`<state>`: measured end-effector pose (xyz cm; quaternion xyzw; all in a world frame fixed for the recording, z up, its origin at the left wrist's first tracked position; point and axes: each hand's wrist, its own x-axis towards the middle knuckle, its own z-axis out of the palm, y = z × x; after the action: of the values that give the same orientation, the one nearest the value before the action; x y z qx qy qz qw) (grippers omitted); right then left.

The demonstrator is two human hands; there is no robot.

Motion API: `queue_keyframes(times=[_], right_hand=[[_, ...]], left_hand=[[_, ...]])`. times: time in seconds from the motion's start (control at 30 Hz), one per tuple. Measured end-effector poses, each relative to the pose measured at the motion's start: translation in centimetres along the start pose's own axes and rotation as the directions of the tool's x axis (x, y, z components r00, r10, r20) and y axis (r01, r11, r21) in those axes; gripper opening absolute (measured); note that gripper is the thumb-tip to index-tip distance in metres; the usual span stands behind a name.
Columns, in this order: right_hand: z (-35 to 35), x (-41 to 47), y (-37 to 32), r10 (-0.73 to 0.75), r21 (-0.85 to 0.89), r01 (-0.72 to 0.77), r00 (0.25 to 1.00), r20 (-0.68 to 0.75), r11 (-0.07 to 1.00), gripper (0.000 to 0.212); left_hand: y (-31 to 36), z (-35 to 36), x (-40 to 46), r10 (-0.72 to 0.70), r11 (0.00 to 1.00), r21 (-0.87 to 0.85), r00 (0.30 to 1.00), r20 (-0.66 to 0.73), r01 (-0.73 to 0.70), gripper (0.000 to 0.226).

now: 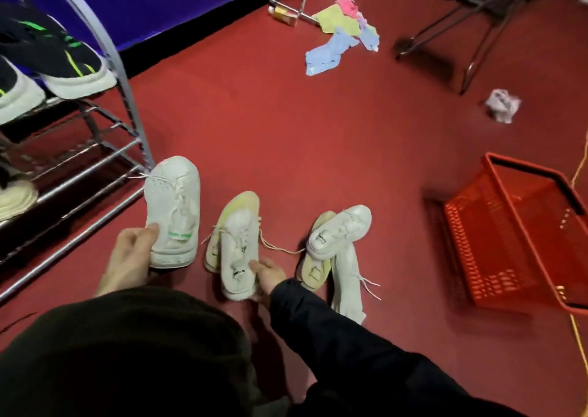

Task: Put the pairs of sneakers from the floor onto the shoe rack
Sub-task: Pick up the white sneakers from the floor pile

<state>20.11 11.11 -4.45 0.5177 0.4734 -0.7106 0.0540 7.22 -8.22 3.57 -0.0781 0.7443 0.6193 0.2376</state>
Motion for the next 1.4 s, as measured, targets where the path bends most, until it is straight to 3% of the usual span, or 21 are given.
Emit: queue_keyframes(times=[0.1,0.13,0.2,0.23,0.3,0.33,0.37,0.4,0.43,0.47,0.5,0.6,0.73,0.83,0.97,1.1,1.17,1.3,1.4], right_hand=[[-2.1,3.5,2.2,-0.038,-0.101,0.035,0.999,-0.034,0.994,0.056],[-3.1,4.3,2.8,-0.065,-0.131,0.058,0.997,-0.045,0.990,0.059],[-5.3,2.7,2.0,-0.201,-0.249,0.149,0.959,-0.200,0.957,0.036],[-6.7,1.1,1.2,-0.283,-0.375,0.151,0.902,-0.327,0.915,0.027],[-10.3,-0.7,0.8,-0.411,-0.567,0.012,0.702,-0.582,0.824,0.040],[-12.4,-1.3,1.0,-0.393,-0.567,-0.101,0.622,-0.677,0.818,0.054],[-14.4,-1.6,1.4,-0.302,-0.498,-0.194,0.596,-0.744,0.845,0.065],[-16.2,-1.5,2.2,-0.146,-0.371,-0.246,0.624,-0.767,0.896,0.070],[-17.7,-1.2,2.9,0.008,-0.261,-0.268,0.710,-0.704,0.927,0.069],[-19.2,-0.4,3.8,0.146,-0.169,-0.287,0.811,-0.567,0.943,0.067],[-20.3,0.3,4.5,0.205,-0.124,-0.295,0.857,-0.473,0.947,0.068],[-22.4,1.3,5.9,0.251,-0.081,-0.324,0.848,-0.466,0.943,0.071],[-21.4,-1.2,5.5,0.308,0.102,-0.291,0.886,-0.348,0.951,0.035],[-21.4,-1.3,6.1,0.293,0.128,-0.265,0.895,-0.335,0.956,0.022],[-21.4,-0.4,5.8,0.287,0.049,-0.289,0.889,-0.358,0.956,0.017],[-19.0,-2.4,4.0,0.286,0.110,-0.265,0.922,-0.263,0.958,0.010],[-16.7,-3.4,3.2,0.226,0.135,-0.201,0.952,-0.206,0.970,0.007],[-11.8,-5.5,-0.1,-0.015,0.035,0.026,0.958,-0.286,0.999,0.013],[-9.2,-7.8,-2.7,-0.075,0.090,0.097,0.974,-0.214,0.991,0.019]], left_hand=[[-0.3,2.0,-0.2,-0.008,0.996,0.091,0.993,0.115,-0.002,0.033],[-0.4,2.6,-0.2,-0.001,0.991,0.131,0.989,0.146,-0.019,0.033],[-0.4,3.6,0.0,0.015,0.976,0.210,0.980,0.196,-0.057,0.030],[-0.6,4.2,0.1,0.012,0.970,0.237,0.979,0.202,-0.061,0.029],[-0.6,5.1,-0.2,0.005,0.954,0.288,0.967,0.254,-0.081,0.026],[-0.7,5.4,-0.5,0.004,0.945,0.313,0.957,0.290,-0.099,0.026],[-0.9,5.6,-0.5,-0.001,0.935,0.337,0.950,0.312,-0.109,0.029],[-1.1,5.7,-0.5,-0.009,0.924,0.364,0.944,0.329,-0.119,0.036],[-1.3,5.6,-0.4,-0.020,0.913,0.389,0.940,0.341,-0.122,0.042],[-1.4,5.6,-0.3,-0.043,0.903,0.414,0.933,0.356,-0.117,0.046],[-1.6,5.7,-0.1,-0.057,0.895,0.431,0.928,0.369,-0.116,0.048],[-1.9,6.0,0.1,-0.076,0.883,0.455,0.921,0.383,-0.116,0.045],[-1.6,6.4,-0.4,-0.059,0.897,0.426,0.922,0.382,-0.120,0.046],[-1.7,6.5,-0.6,-0.047,0.918,0.385,0.940,0.338,-0.092,0.054],[-2.2,6.0,-0.4,-0.039,0.945,0.322,0.951,0.305,-0.065,0.045],[-1.9,6.2,-0.6,-0.042,0.957,0.287,0.955,0.294,-0.046,0.046],[-1.8,6.4,-1.0,-0.031,0.969,0.242,0.958,0.287,-0.041,0.043],[-1.1,5.7,-0.5,0.043,0.985,0.149,0.967,0.252,-0.083,0.030],[-0.5,4.8,-0.1,0.072,0.990,0.109,0.985,0.156,-0.089,0.032]])
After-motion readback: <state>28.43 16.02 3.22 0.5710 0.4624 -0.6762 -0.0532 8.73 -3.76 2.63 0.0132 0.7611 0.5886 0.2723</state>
